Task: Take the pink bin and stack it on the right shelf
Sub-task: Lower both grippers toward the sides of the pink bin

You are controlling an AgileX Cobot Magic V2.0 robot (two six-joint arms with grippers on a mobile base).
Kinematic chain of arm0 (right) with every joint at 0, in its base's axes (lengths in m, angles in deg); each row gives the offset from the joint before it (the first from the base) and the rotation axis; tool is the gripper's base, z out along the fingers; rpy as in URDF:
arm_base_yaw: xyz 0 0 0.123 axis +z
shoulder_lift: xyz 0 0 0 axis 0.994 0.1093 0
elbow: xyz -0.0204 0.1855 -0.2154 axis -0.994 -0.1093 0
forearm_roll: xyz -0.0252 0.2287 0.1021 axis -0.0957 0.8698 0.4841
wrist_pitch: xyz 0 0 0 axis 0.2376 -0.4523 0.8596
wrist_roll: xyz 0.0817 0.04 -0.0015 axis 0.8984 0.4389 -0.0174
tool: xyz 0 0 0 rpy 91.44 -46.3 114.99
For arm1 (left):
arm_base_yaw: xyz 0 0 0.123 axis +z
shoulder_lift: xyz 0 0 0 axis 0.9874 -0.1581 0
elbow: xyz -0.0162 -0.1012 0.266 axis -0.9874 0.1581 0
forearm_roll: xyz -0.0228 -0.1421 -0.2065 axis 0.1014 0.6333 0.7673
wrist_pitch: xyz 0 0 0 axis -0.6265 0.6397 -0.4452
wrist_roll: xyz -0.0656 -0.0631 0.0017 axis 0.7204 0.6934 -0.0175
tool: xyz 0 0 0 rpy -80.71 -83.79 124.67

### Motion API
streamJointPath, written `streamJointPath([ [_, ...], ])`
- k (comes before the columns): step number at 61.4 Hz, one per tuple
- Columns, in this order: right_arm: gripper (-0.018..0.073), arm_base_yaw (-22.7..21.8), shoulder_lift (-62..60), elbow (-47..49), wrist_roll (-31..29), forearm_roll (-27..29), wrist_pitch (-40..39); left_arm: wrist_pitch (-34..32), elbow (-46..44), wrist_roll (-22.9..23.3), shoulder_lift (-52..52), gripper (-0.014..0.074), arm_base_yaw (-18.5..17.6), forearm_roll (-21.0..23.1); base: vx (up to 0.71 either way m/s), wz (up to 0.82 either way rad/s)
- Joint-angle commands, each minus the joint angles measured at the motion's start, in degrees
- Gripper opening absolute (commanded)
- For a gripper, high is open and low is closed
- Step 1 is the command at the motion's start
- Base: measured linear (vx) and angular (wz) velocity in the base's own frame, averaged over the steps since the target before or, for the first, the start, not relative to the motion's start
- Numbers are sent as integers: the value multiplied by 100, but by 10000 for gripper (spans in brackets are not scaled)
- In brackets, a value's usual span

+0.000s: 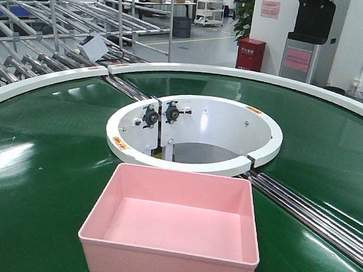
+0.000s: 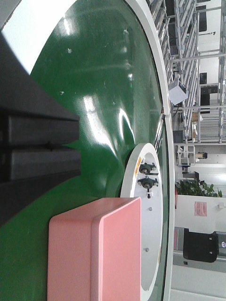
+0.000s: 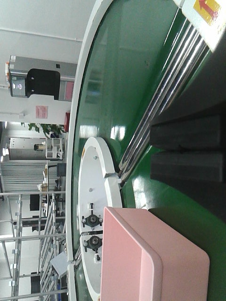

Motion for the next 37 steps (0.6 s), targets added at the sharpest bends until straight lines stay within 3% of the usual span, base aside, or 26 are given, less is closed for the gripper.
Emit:
streamJointPath([
  [1,-9,-2,-64,-23,-24,-12,-423,-458,78,56,114,0,6,14,0,0],
  [20,-9,-2,-64,-23,-24,-12,-447,-458,78,56,114,0,6,14,0,0],
  [37,-9,-2,-64,335,-9,-14,-1430,-814,-246,62,109,0,-5,21,0,0],
])
